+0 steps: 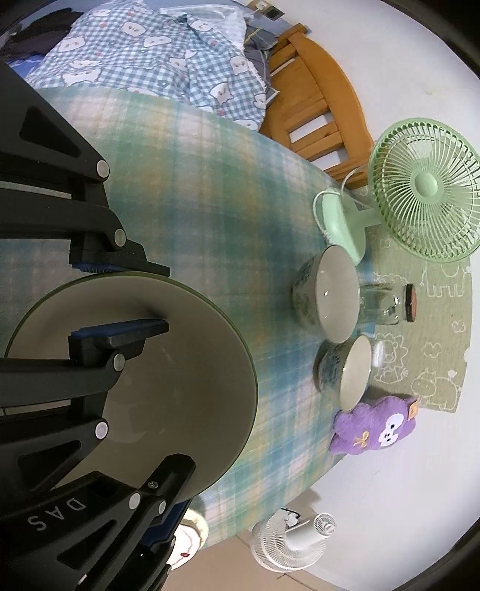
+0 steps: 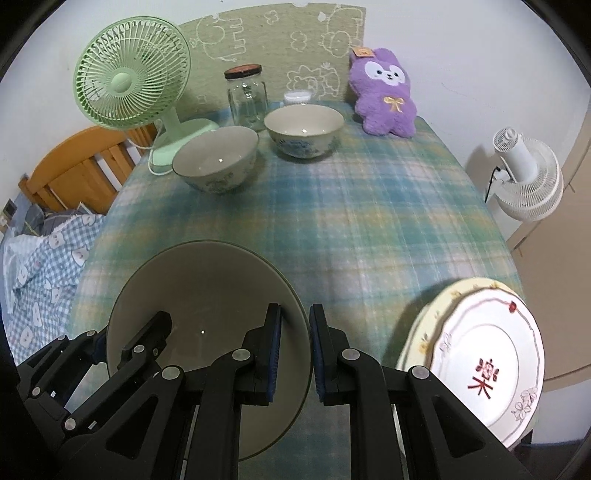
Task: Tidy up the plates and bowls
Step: 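Lift the grey-beige plate with both grippers and carry it toward the plate stack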
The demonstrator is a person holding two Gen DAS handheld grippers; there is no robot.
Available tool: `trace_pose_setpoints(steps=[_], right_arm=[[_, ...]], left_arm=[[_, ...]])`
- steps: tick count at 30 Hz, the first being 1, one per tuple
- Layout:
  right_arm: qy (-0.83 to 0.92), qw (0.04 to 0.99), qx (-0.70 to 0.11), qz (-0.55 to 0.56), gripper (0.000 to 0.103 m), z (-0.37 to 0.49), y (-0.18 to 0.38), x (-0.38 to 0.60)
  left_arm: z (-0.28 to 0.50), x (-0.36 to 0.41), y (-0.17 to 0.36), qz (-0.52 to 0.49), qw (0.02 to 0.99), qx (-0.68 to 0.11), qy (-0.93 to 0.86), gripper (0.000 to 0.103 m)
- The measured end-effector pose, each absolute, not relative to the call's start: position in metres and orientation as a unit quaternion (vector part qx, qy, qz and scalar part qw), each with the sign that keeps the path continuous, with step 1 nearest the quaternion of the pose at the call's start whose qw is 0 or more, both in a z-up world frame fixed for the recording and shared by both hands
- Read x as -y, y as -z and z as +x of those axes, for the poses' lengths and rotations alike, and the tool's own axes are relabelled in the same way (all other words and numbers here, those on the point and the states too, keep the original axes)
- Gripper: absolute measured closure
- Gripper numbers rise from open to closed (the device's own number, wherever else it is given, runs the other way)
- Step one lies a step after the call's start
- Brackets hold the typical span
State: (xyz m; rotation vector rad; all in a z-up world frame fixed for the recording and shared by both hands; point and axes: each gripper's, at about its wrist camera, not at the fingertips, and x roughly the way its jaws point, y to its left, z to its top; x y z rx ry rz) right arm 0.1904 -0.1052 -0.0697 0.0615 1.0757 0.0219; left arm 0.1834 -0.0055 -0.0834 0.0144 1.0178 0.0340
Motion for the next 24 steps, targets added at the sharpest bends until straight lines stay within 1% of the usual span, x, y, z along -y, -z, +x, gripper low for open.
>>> trace_pose_setpoints(steps=[12,24], right_arm=[[-0.02,0.851,-0.523,0.029,0.084,0.168,0.093,0.131],[-0.026,0.846,-0.531,0.035,0.084,0.163,0.11,0.139]], left_arm=[[0.161,0.031,0.105,0.002,0.866,-0.5,-0.026,0.084],[0.155,0.04,0.118,0.003,0.863,-0.504,-0.031,0.084]])
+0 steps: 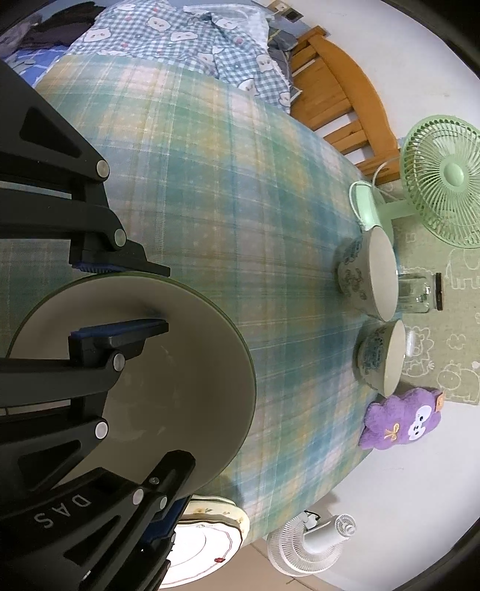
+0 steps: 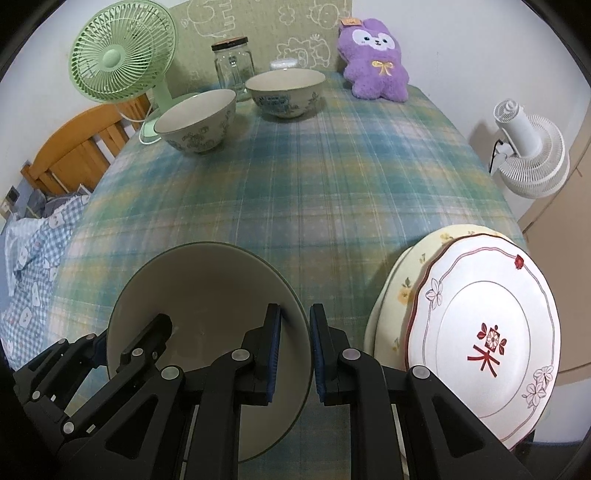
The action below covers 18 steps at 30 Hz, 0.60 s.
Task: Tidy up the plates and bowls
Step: 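Lift the grey-beige plate with both grippers and carry it toward the plate stack, then lower the grey-beige plate beside the plate stack and open both grippers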
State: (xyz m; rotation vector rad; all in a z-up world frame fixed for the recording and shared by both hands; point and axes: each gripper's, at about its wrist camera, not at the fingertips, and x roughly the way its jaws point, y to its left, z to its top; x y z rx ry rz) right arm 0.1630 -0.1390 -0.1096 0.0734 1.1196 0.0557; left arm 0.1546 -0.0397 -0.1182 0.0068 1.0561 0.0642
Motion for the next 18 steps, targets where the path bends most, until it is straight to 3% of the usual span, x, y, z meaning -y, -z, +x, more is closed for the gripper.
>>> trace_pose_setpoints(steps=[5,6,10,12,14,17,18], right_arm=[[-0.023,0.846,-0.532,0.034,0.083,0.163,0.111,0.138],[-0.021,0.846,-0.532,0.034,0.082,0.163,0.111,0.138],[-0.014,0.844,-0.535,0.031,0.081,0.164,0.11,0.136],[-0.015,0.844,-0.536,0.028,0.081,0.164,0.109,0.136],[-0.015,0.844,-0.535,0.02,0.079,0.164,0.107,0.136],[-0.007,0.848,-0.53,0.015,0.061,0.164,0.1,0.139],[-0.006,0.849,-0.528,0.016,0.048,0.163,0.098,0.141]], left_arm=[[0.155,0.04,0.119,0.006,0.863,-0.505,-0.025,0.082],[0.155,0.041,0.119,0.006,0.862,-0.506,-0.023,0.075],[0.154,0.042,0.119,0.004,0.863,-0.505,-0.02,0.065],[0.153,0.043,0.118,0.006,0.864,-0.504,-0.018,0.047],[0.151,0.044,0.115,0.011,0.867,-0.499,-0.015,0.039],[0.151,0.043,0.11,0.014,0.87,-0.493,-0.021,0.028],[0.152,0.04,0.108,0.006,0.87,-0.493,-0.021,0.023]])
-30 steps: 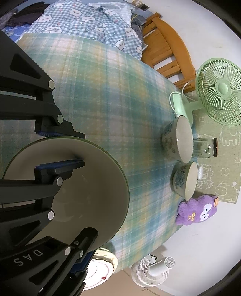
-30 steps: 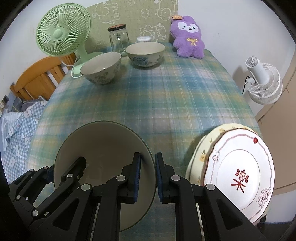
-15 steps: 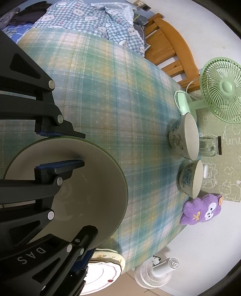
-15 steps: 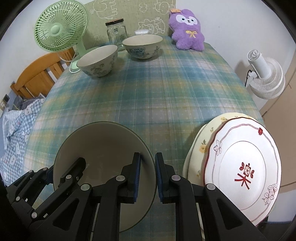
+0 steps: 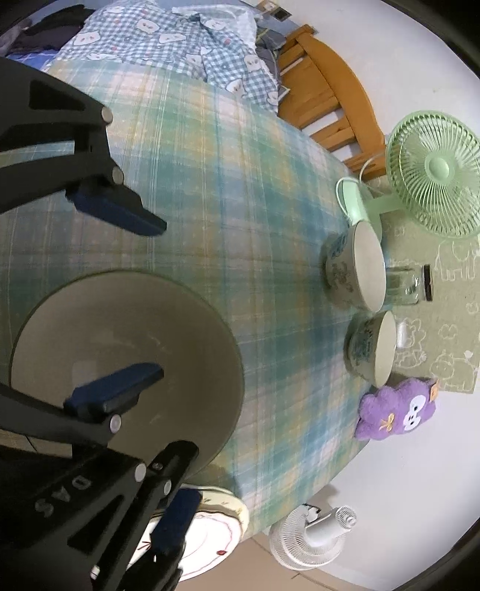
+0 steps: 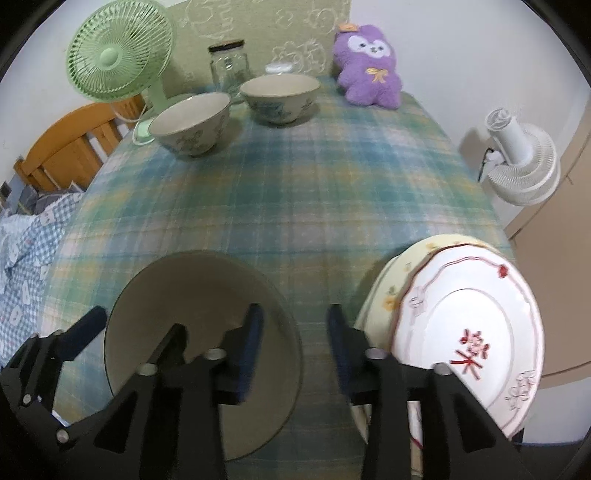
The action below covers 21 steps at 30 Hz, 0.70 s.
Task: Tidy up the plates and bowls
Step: 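Lower the grey-beige plate beside the plate stack and open both grippers, then move both open grippers to the plain cream bowl near the fan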
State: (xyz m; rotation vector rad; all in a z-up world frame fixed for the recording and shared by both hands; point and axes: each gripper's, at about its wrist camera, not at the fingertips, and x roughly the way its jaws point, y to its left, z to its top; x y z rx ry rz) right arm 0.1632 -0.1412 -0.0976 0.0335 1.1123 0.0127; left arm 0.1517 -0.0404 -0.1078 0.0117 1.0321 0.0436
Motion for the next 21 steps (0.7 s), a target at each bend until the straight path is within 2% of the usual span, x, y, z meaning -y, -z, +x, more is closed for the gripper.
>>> trace_pose_setpoints(steps=[1,3,21], right_arm=[[-0.006,0.851,-0.525,0.017,0.036,0.163,0.095,0.143],[0.0,0.858,-0.513,0.016,0.032,0.16,0.087,0.146],[-0.032,0.889,-0.456,0.004,0.031,0.153,0.015,0.152]], left_arm=[[0.152,0.038,0.106,0.0,0.87,-0.493,-0.021,0.021],[0.152,0.035,0.101,-0.006,0.872,-0.489,-0.026,0.02],[0.138,0.042,0.033,-0.01,0.899,-0.434,-0.063,0.019]])
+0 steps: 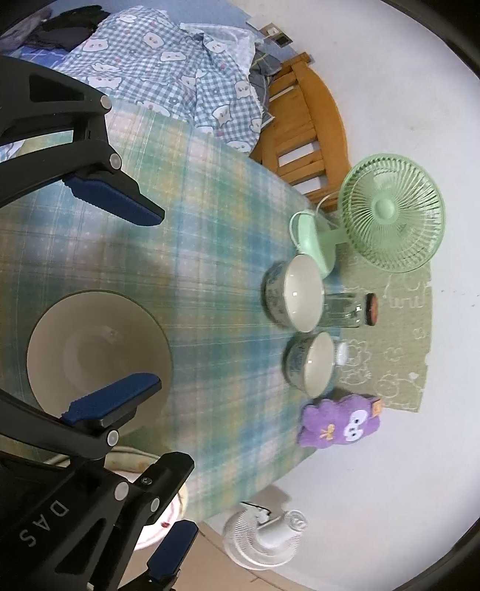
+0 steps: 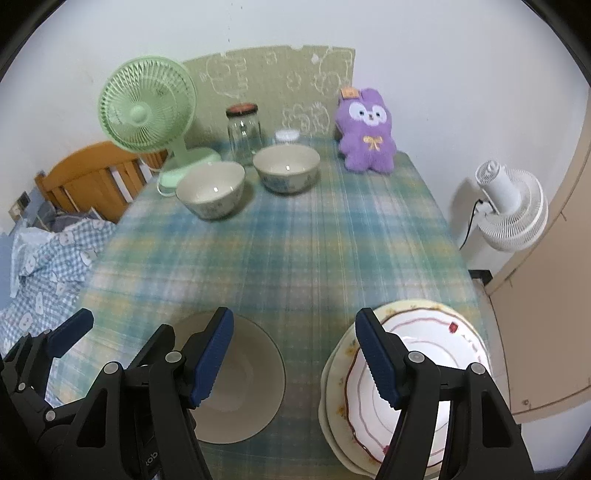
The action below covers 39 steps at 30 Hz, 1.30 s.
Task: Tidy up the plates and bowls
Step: 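Move both open grippers to the plain cream bowl near the fan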
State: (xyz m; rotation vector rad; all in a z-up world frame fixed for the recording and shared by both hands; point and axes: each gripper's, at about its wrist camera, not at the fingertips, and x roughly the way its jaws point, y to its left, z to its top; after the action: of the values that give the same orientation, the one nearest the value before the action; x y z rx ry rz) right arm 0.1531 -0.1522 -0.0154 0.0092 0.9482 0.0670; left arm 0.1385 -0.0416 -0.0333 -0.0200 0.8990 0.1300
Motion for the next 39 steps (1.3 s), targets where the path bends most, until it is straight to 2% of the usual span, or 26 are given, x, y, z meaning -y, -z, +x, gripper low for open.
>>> trace_pose_setpoints(steps=[15,39], right_arm=[[-0.037,0.906,-0.421,0.011,0.031,0.176,-0.028,0.146],[-0.016,0.906,-0.423,0.029,0.031,0.28,-0.014,0.103]], left_arm=[[0.16,0.036,-0.008,-0.01,0.914,-0.399,-0.069,0.019],[0.267,-0.006,0.003,-0.001,0.914,-0.403,-0.048,0.019]])
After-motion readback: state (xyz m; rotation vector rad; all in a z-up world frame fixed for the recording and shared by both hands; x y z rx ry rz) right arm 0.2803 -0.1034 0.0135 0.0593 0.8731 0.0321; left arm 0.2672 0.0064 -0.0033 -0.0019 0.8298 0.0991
